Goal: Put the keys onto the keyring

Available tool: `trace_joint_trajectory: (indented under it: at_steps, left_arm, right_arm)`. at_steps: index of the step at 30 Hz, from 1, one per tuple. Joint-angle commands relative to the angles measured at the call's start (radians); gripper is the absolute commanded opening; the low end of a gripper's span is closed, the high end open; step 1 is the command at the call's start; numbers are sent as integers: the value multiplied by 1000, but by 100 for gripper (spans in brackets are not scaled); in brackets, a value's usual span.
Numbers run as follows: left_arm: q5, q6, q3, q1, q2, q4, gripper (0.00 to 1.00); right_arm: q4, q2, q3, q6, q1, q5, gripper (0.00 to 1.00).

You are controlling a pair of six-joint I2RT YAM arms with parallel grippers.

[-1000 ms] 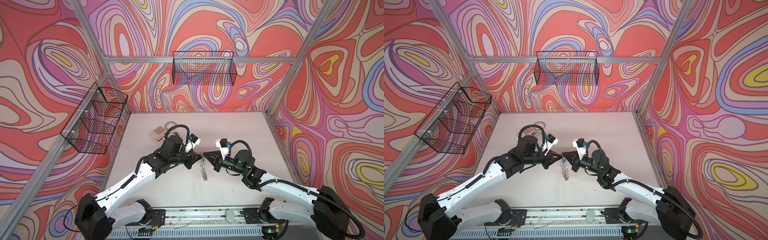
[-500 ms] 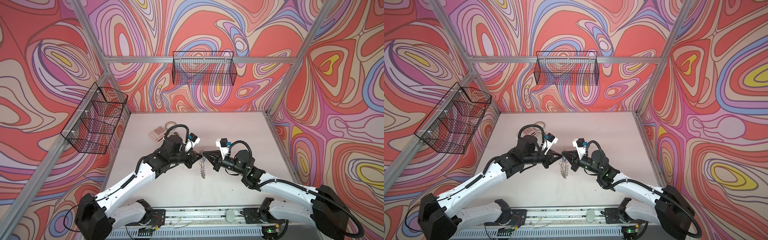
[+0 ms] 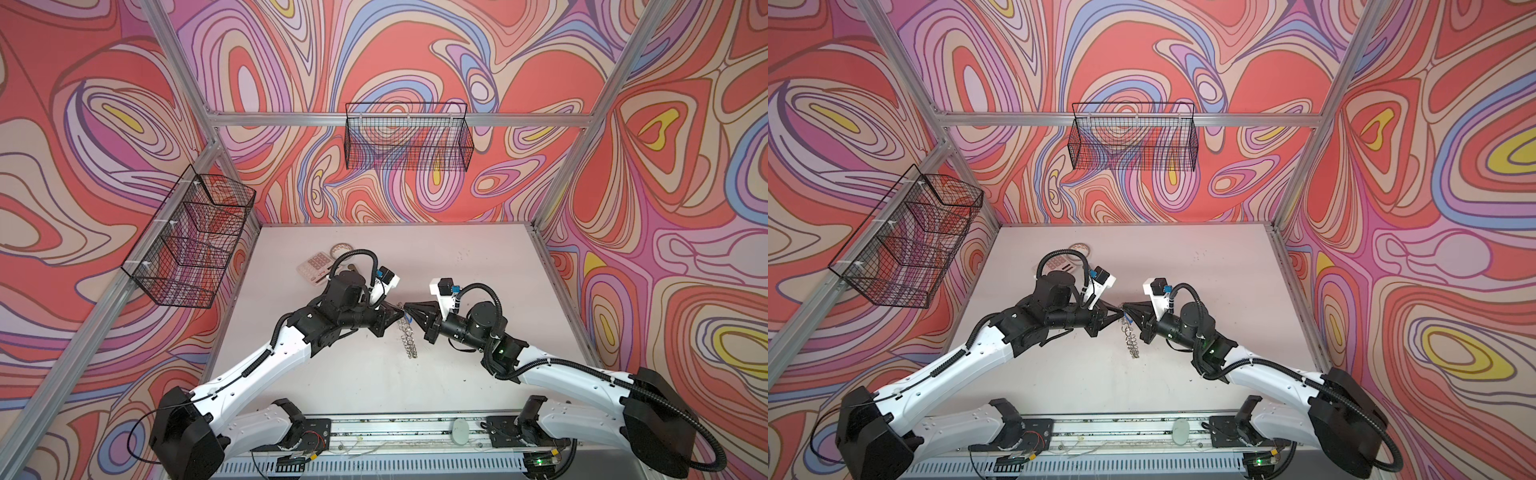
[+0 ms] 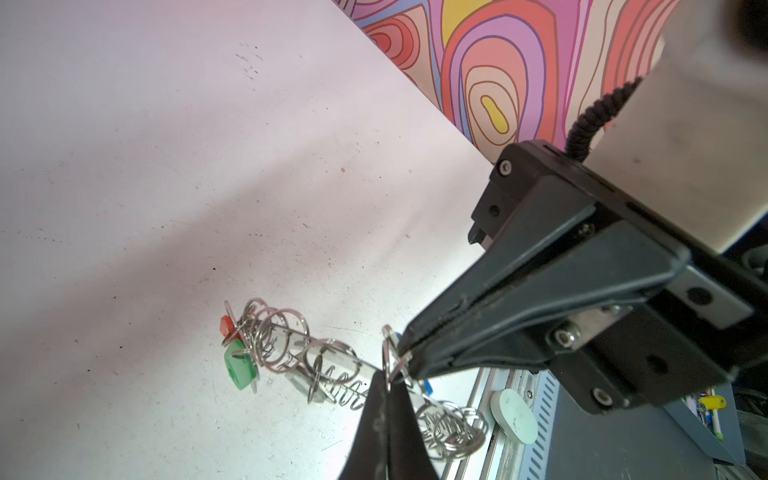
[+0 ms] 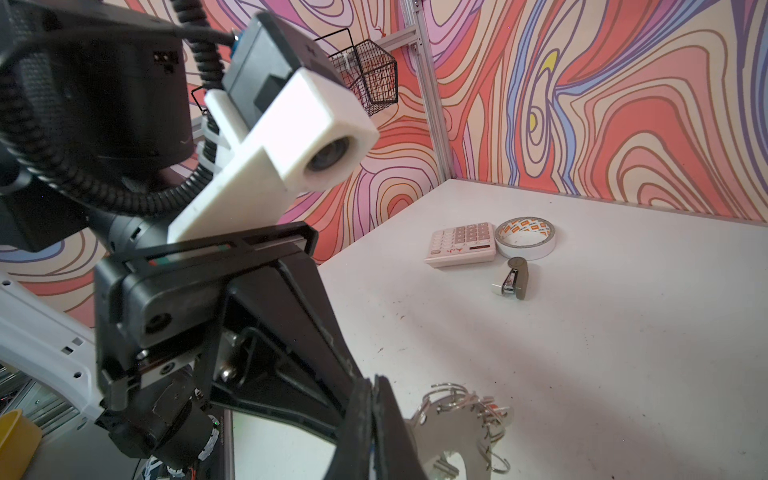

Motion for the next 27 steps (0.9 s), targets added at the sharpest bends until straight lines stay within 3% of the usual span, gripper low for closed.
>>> trace_joint_trajectory:
  at_steps: [1,27]
  left_arm:
    - [42,-42,5,-14,-18,97,0]
    - [38,-175,-11,-14,-20,170,0]
  right_arm:
    - [-49,17,-8,-22,13,56,0]
    - [-69,-4,-51,-28,44,252,0]
